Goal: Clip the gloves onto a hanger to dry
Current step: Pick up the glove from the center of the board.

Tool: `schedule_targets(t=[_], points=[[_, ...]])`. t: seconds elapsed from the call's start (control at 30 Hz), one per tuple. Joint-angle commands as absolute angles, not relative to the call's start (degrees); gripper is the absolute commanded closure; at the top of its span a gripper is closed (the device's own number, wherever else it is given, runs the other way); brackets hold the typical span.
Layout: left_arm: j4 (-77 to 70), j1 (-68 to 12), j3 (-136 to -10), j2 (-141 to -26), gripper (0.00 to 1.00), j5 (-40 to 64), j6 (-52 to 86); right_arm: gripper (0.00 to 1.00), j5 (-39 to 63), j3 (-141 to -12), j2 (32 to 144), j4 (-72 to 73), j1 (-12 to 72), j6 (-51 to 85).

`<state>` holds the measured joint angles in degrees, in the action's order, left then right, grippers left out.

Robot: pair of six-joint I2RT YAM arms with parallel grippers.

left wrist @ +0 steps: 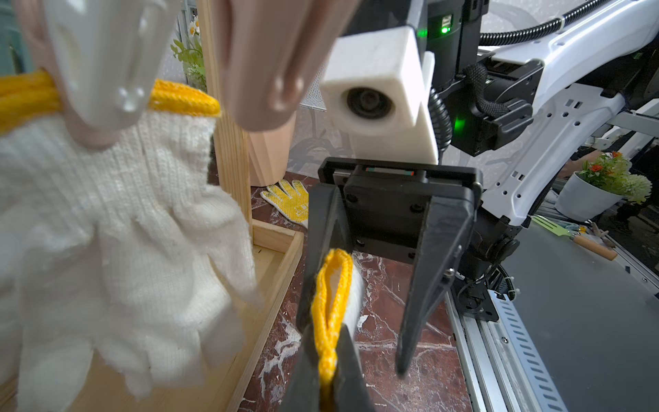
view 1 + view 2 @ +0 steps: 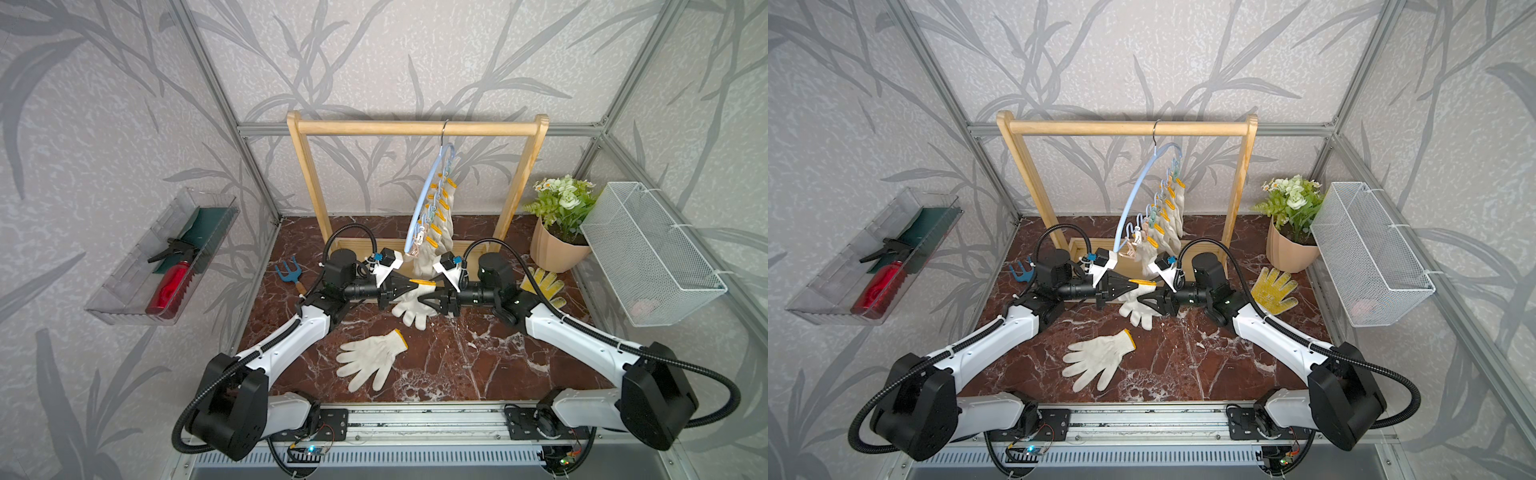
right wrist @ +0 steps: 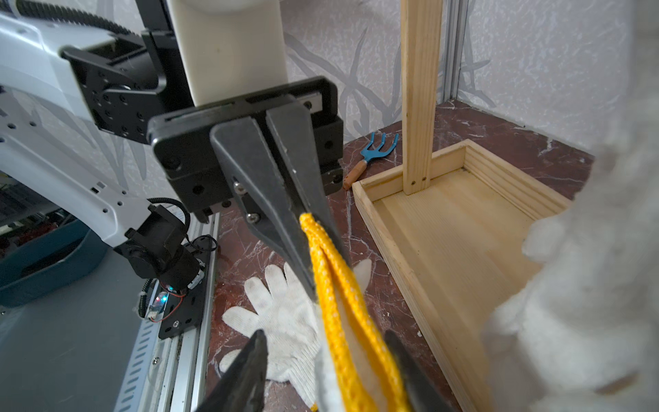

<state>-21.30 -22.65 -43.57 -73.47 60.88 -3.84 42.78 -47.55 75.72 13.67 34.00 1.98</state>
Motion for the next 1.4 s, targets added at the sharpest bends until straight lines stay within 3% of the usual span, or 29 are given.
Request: schedule_targets(t=[0.0,0.17,0.47,0.77,0.87,0.93,1.07,1.37], points=[[-24.6,-22.6,-42.8,-72.7,1.00,59.9,-3.0,0.58,44.3,-46.2,74.2,20.2,33.3,4.9],[-25.3,-22.5,-42.7,-73.0,1.00,59.3,-2.8,0.71,43.6,-44.8,73.5,23.2,32.7,6.3],[-26.5,-22.5,-42.3,-73.5,1.00,59.5,-2.0,0.78,42.4,-43.6,73.1,27.3,32.1,8.7],[-26.4,-22.4,-42.4,-74.2,1.00,59.4,-2.2,0.99,42.6,-43.8,72.7,28.1,31.6,9.0],[-26.0,-22.3,-43.3,-74.6,0.91,59.3,-2.3,1.00,42.5,-44.1,72.7,26.0,31.0,7.6],[-25.7,-22.2,-44.3,-74.8,0.76,59.2,-2.5,1.00,42.4,-44.3,72.9,24.1,30.2,6.6],[-21.5,-21.6,-47.9,-75.3,0.61,60.4,-6.3,1.00,43.1,-44.8,72.4,20.8,28.9,4.7],[-11.6,-19.2,-57.2,-77.0,0.58,61.6,-15.6,1.00,43.9,-46.5,71.0,14.0,27.8,0.5]])
